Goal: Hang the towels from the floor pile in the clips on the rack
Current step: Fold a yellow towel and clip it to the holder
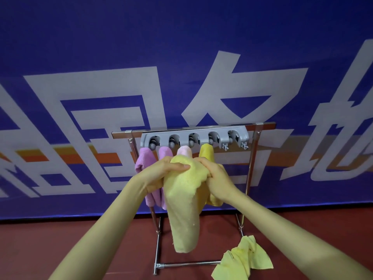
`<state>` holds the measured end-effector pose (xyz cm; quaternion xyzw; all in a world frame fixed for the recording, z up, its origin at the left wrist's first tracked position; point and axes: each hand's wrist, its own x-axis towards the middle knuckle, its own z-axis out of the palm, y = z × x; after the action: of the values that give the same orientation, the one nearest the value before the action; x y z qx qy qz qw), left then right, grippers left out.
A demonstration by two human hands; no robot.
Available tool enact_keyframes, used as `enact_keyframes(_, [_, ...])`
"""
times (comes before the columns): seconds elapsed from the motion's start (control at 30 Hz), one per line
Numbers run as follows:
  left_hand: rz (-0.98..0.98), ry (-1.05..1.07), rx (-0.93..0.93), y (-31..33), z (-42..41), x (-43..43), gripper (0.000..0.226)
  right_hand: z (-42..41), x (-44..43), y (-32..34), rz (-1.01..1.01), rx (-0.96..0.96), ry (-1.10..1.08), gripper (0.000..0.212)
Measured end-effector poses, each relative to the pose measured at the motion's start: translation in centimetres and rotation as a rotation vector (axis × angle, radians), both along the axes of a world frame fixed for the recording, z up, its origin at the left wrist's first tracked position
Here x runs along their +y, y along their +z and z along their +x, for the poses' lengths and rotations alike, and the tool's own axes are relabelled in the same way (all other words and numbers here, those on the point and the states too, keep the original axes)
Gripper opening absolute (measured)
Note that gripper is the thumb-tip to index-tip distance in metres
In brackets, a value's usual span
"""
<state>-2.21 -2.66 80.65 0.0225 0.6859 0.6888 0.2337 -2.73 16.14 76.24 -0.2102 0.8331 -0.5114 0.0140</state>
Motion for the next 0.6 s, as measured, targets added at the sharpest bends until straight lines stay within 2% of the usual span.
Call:
enact_keyframes(0.1, [-0.044,0.026,0.024,-0.4,-0.5,0.3,0.032,-0.4,1.3,0.6,-0.019,0.011,-0.014,0.068])
enact_keyframes(0.17, [-0.045,0.032,0.016,-0.7,-0.7,1.0,0.035,-0.5,1.8,0.7,-0.012,0.021,0.011,0.065])
enact_keyframes(0.3, [-0.042,0.025,0.003,-1.1,-0.8,3.4,0.016,-0.2,2.6,-0.3,0.037,0.042,0.001,0.053])
enact_keyframes(0.4, [-0.078,0.041,0.007,-1.3,-1.0,4.6,0.016,-0.4,3.9,-1.1,0.038,0.072,-0.059,0.053])
enact_keyframes(0.53, [-0.192,0.084,0.057,-2.0,-1.3,5.9,0.042,-0.7,6.0,-1.2,0.105,0.079,-0.048,0.067])
enact_keyframes(0.6, [-0.205,0.097,0.072,-2.6,-1.7,6.4,0.040,-0.7,6.3,-1.4,0.113,0.107,-0.055,0.065])
